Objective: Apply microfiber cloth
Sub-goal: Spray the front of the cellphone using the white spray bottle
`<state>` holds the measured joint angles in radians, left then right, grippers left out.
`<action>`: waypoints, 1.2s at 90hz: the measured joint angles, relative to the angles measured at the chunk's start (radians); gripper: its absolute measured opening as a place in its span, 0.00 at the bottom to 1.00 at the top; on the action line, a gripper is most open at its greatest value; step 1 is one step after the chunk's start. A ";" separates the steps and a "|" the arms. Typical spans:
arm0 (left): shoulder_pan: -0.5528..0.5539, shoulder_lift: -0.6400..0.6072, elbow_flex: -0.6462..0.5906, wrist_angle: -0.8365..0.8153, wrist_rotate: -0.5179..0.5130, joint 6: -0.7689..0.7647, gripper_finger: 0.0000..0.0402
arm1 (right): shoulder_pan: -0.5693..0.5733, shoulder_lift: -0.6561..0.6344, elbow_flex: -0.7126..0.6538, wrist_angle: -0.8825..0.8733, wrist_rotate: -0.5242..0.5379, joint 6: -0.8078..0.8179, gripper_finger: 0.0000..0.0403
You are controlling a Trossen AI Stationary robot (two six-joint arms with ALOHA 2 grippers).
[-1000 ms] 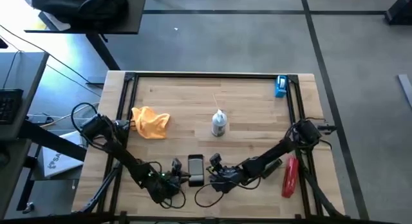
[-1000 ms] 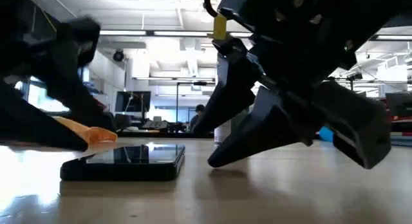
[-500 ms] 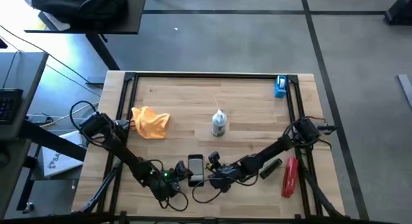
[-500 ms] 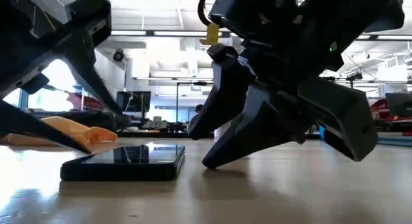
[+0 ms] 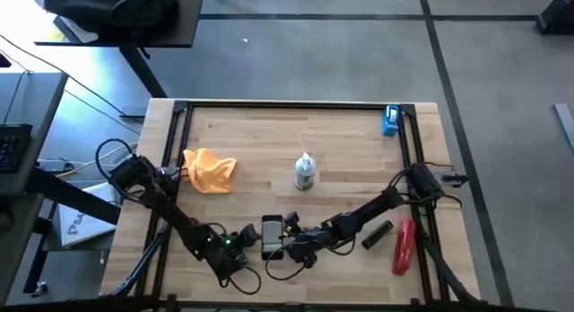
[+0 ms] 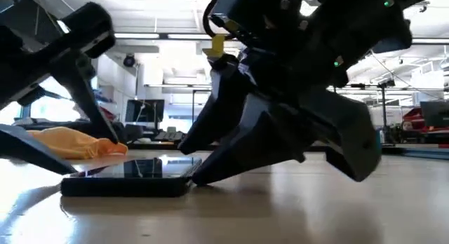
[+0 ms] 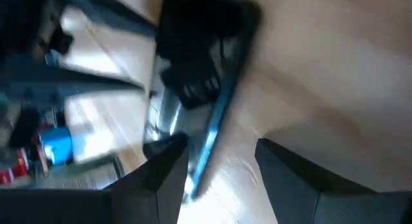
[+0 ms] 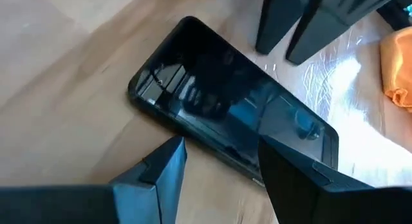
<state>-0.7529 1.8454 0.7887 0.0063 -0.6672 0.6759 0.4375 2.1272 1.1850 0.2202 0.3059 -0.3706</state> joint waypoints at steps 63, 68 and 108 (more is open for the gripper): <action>0.067 0.005 -0.016 0.260 0.090 0.085 0.42 | -0.034 0.057 0.000 0.124 0.008 0.076 0.41; 0.066 0.005 -0.016 0.261 0.089 0.084 0.42 | -0.031 0.057 0.000 0.122 0.012 0.084 0.41; 0.037 0.007 -0.018 0.285 0.023 0.007 0.25 | 0.007 0.057 0.000 0.113 0.098 0.148 0.41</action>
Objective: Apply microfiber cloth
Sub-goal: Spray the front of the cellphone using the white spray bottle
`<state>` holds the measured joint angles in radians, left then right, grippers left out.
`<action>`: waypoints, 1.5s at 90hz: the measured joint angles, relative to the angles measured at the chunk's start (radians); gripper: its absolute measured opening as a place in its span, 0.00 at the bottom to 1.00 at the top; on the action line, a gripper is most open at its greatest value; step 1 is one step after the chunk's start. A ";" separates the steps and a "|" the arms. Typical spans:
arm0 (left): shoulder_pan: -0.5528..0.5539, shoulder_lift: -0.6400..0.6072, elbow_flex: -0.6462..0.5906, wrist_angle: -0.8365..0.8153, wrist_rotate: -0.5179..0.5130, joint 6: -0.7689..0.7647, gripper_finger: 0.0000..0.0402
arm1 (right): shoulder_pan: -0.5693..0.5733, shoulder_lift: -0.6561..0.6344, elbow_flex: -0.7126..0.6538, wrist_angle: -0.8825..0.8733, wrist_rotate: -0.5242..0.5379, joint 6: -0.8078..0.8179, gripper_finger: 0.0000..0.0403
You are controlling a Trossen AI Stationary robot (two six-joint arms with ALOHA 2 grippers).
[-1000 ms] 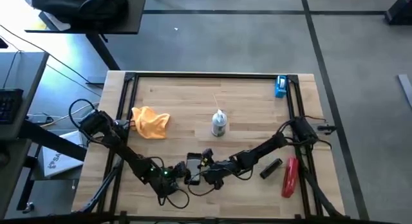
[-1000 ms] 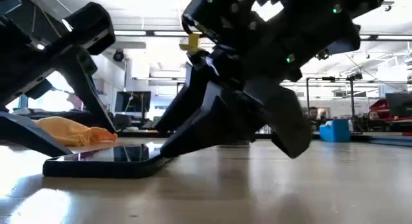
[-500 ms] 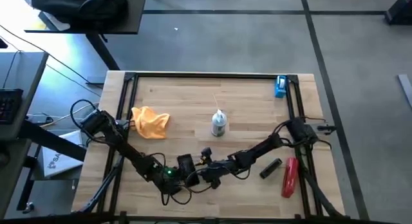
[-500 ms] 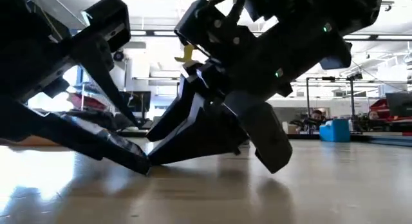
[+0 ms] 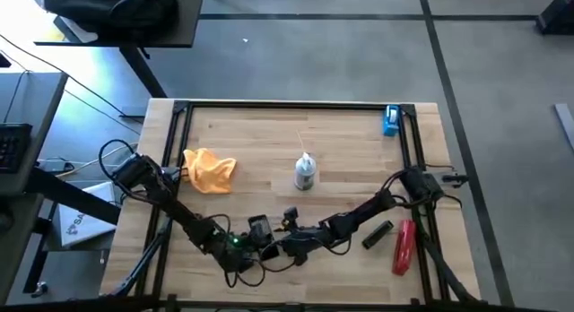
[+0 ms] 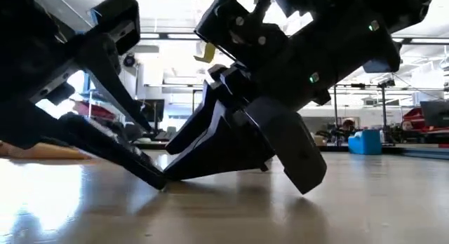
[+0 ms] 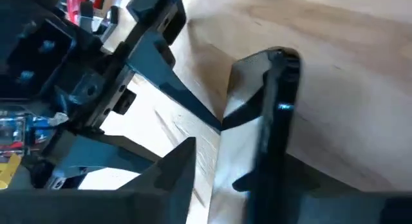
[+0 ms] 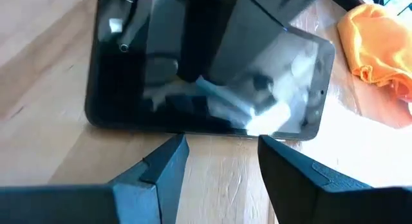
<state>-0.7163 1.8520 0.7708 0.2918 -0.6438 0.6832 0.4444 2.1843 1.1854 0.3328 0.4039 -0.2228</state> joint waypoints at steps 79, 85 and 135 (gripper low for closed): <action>0.116 -0.316 0.057 0.323 -0.046 -0.629 0.01 | 0.094 -0.636 -0.006 -0.441 0.133 0.215 0.41; 0.121 -0.318 0.057 0.380 -0.014 -0.625 0.01 | 0.093 -0.633 -0.006 -0.351 0.133 0.216 0.41; 0.172 -0.203 0.058 0.913 0.139 -0.466 0.01 | 0.078 -0.633 -0.002 0.068 0.091 0.157 0.29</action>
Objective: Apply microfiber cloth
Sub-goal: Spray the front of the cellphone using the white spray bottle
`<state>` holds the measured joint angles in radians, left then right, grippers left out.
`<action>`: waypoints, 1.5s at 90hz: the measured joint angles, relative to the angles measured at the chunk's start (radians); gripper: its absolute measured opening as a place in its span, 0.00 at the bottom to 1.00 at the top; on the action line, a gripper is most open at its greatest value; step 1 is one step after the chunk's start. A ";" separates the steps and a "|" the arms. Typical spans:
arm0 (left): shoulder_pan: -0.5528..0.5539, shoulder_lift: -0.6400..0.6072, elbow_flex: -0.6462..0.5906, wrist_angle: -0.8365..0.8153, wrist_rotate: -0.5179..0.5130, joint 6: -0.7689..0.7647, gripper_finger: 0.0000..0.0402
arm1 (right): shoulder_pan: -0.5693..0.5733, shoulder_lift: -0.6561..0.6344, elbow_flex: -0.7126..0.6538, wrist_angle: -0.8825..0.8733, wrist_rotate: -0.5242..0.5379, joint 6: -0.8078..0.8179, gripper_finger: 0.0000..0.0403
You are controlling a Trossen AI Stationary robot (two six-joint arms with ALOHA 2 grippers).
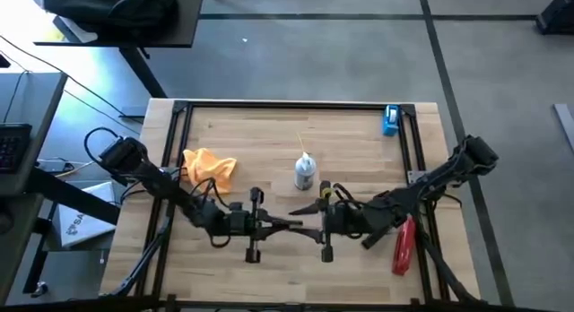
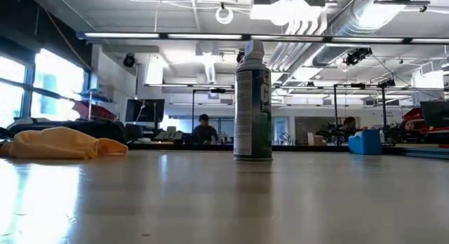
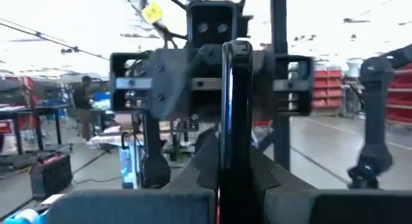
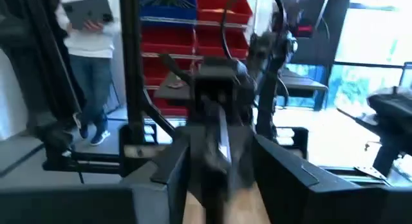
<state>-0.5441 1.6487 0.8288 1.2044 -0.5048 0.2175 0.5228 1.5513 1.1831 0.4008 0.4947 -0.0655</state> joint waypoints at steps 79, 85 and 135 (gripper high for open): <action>-0.042 -0.117 0.001 -0.238 -0.129 -0.110 0.37 | -0.108 -0.033 0.000 -0.330 -0.175 0.063 0.00; -0.031 -0.105 0.001 -0.242 -0.139 -0.107 0.38 | -0.112 -0.024 0.000 -0.332 -0.181 0.065 0.00; 0.005 -0.115 0.001 -0.282 -0.115 -0.078 0.42 | -0.095 -0.024 0.000 -0.284 -0.179 0.006 0.00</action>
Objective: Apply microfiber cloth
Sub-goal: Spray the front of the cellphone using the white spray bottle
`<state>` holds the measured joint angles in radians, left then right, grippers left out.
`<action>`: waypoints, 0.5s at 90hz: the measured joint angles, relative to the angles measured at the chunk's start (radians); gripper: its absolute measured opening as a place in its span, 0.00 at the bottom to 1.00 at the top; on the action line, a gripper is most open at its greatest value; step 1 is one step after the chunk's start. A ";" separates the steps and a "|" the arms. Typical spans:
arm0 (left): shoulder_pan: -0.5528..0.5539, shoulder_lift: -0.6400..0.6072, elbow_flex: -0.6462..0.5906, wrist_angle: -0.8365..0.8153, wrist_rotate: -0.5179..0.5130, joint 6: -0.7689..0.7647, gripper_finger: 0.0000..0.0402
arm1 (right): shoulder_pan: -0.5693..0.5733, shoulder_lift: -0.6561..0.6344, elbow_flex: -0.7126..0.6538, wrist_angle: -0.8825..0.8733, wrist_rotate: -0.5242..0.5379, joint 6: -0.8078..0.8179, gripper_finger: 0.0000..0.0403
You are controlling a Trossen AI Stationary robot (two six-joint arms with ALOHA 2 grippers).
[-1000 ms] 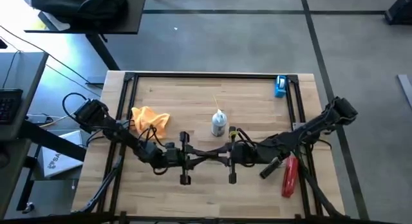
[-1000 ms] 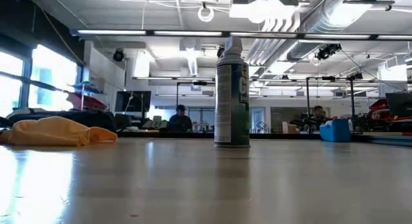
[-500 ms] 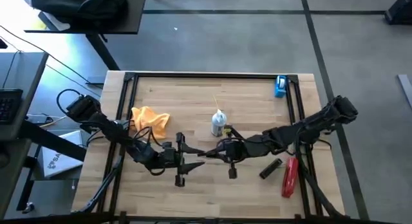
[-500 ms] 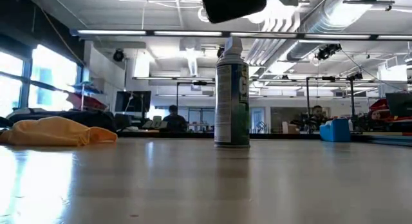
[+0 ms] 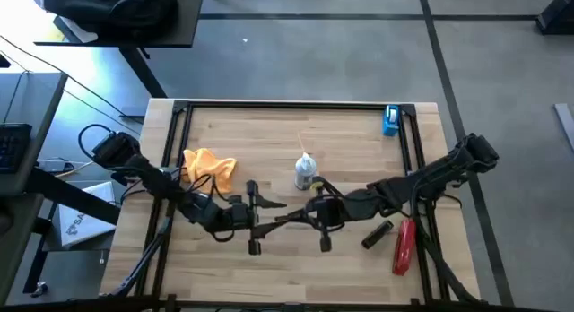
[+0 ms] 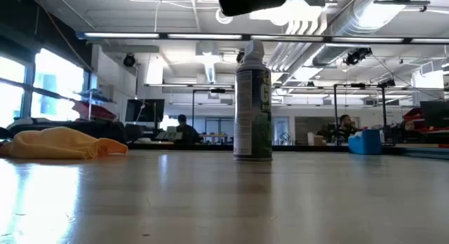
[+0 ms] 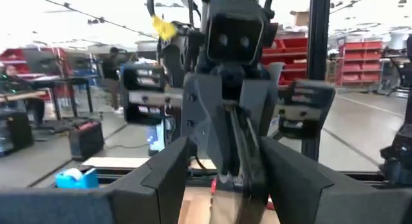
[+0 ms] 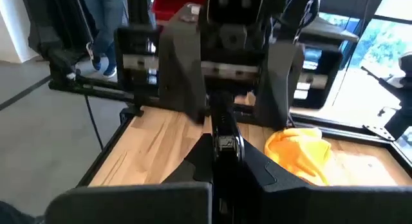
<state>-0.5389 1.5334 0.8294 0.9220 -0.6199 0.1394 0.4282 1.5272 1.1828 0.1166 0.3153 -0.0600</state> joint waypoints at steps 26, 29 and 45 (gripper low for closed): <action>0.008 0.012 -0.121 0.288 0.033 0.010 0.37 | -0.002 0.000 0.000 0.018 0.012 0.000 0.00; 0.009 0.020 -0.134 0.324 0.037 0.011 0.35 | -0.004 0.000 0.000 0.018 0.014 0.000 0.00; 0.018 0.092 -0.144 0.470 0.093 0.054 0.28 | -0.013 0.000 0.000 0.029 0.014 0.008 0.00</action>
<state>-0.5209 1.6250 0.6851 1.3917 -0.5269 0.1934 0.4153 1.5272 1.1828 0.1459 0.3290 -0.0517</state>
